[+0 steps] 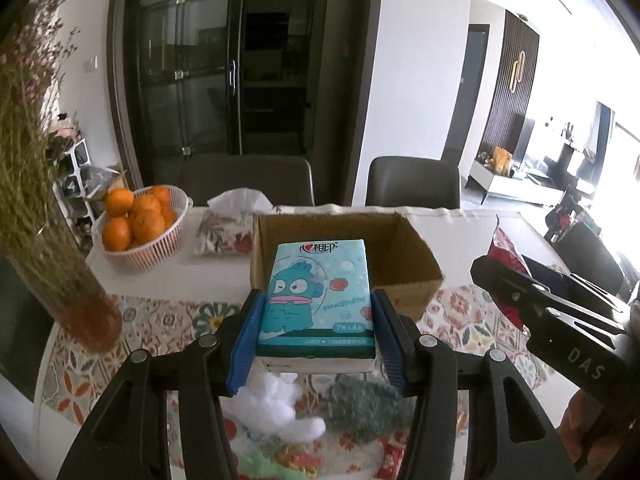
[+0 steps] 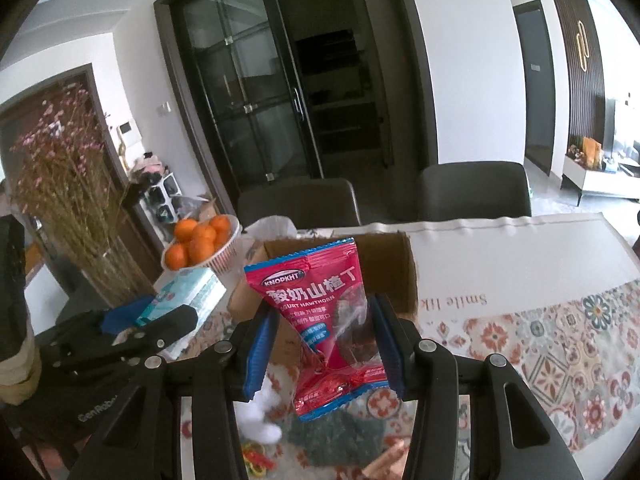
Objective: Organize soft objects
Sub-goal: 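Lift and carry the candy bag and tissue pack over the cardboard box with both tools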
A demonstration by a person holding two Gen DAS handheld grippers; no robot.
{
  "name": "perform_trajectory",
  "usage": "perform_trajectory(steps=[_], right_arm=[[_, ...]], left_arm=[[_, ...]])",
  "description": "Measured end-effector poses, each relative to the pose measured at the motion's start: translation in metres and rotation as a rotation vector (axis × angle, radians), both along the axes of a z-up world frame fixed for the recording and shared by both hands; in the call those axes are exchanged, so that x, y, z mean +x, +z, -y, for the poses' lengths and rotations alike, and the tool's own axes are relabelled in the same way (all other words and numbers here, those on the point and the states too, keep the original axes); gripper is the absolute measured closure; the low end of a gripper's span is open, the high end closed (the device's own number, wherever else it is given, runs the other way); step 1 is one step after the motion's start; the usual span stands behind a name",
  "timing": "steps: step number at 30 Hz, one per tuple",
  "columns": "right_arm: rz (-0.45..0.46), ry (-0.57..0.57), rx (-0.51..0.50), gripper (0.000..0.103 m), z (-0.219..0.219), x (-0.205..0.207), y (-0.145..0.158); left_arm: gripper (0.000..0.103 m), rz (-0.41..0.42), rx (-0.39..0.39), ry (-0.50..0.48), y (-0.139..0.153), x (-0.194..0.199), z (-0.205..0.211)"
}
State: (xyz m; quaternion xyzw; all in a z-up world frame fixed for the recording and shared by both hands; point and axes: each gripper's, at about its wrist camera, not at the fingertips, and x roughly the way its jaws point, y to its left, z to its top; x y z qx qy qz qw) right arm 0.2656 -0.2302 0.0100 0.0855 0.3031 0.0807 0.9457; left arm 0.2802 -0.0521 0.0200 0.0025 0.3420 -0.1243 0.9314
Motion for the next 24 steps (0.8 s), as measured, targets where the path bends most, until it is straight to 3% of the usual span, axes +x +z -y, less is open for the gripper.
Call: perform_trajectory(steps=[11,24], right_arm=[[-0.061,0.016,0.018,0.055,0.003,0.066,-0.001],[-0.261,0.046,0.035,0.055,0.013,0.146,-0.053]], left_arm=[[0.05,-0.004,0.025,0.005,0.001,0.056,0.007],[0.05,-0.125,0.05,-0.012,-0.032,0.115,0.013]])
